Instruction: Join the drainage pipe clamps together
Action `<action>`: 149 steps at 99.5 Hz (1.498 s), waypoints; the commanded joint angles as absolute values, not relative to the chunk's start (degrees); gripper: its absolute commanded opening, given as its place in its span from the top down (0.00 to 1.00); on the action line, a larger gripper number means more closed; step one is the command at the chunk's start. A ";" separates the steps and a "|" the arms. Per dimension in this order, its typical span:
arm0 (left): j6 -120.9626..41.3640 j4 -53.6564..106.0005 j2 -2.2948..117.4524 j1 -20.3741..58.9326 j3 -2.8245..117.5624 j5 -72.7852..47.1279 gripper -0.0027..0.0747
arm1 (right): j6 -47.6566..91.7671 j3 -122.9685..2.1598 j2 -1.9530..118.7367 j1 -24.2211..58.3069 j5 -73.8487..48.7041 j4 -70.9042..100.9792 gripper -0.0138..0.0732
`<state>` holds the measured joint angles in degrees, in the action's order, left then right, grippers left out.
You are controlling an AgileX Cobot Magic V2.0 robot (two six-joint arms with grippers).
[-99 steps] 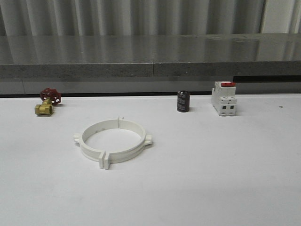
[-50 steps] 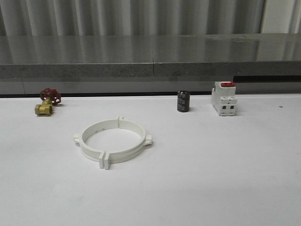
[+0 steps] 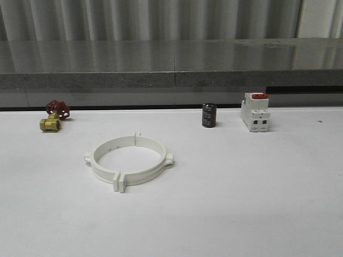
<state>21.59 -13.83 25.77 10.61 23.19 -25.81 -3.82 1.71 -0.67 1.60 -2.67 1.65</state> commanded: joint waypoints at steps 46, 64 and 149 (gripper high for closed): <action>10.83 -3.32 7.70 5.72 7.78 -5.80 0.99 | -3.71 0.56 -1.67 1.52 2.12 1.19 0.92; 10.83 2.75 2.86 0.59 -0.41 -0.51 0.99 | -3.71 0.56 -1.67 1.52 1.98 1.19 0.92; 10.93 -6.05 -2.15 3.83 -2.39 -0.51 0.99 | -3.71 0.56 -1.67 1.52 1.93 1.19 0.92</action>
<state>10.88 -5.92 -0.23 3.24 0.16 -5.29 -3.82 1.71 -0.67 1.60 -2.67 1.62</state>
